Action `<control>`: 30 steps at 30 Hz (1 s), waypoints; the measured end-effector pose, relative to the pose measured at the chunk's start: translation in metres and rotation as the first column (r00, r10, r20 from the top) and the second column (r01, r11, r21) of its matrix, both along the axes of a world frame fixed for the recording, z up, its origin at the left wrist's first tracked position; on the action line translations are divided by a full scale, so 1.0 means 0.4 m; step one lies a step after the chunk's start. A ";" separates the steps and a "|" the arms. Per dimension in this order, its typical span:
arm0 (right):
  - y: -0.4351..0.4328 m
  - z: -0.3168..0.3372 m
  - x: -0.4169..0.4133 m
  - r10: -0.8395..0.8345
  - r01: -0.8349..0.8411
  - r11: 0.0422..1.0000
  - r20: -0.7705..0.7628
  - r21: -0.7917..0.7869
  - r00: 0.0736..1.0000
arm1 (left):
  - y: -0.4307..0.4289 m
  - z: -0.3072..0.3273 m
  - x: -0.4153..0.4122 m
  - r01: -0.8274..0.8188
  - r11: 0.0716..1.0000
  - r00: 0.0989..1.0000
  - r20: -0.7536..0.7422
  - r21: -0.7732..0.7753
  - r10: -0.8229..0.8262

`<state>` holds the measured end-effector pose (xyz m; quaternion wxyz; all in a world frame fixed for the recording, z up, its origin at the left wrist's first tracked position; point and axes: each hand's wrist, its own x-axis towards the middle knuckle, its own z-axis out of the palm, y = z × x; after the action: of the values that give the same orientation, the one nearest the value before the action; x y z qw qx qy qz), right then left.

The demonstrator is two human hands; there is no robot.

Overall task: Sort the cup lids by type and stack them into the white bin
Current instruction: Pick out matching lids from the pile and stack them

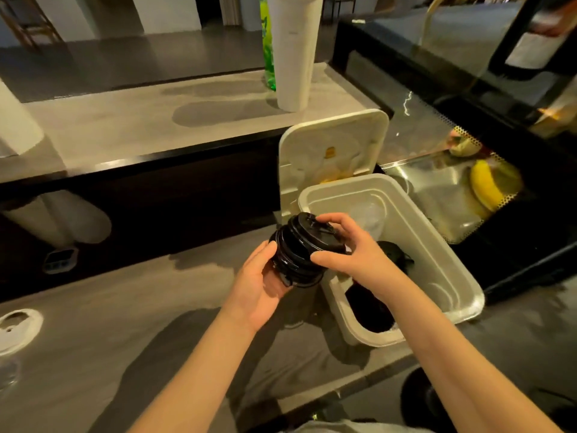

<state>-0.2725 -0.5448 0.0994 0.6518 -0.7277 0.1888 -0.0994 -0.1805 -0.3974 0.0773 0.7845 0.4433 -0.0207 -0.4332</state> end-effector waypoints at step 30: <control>-0.111 -0.017 -0.085 0.079 -0.109 0.975 -0.157 -0.194 0.984 | -0.086 -0.018 -0.075 -0.003 0.997 0.987 0.158 0.074 -0.009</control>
<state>-0.3067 -0.5892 0.0925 0.5628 -0.8036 0.1909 -0.0326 -0.2104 -0.4317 0.0700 0.7628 0.5049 -0.0677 -0.3983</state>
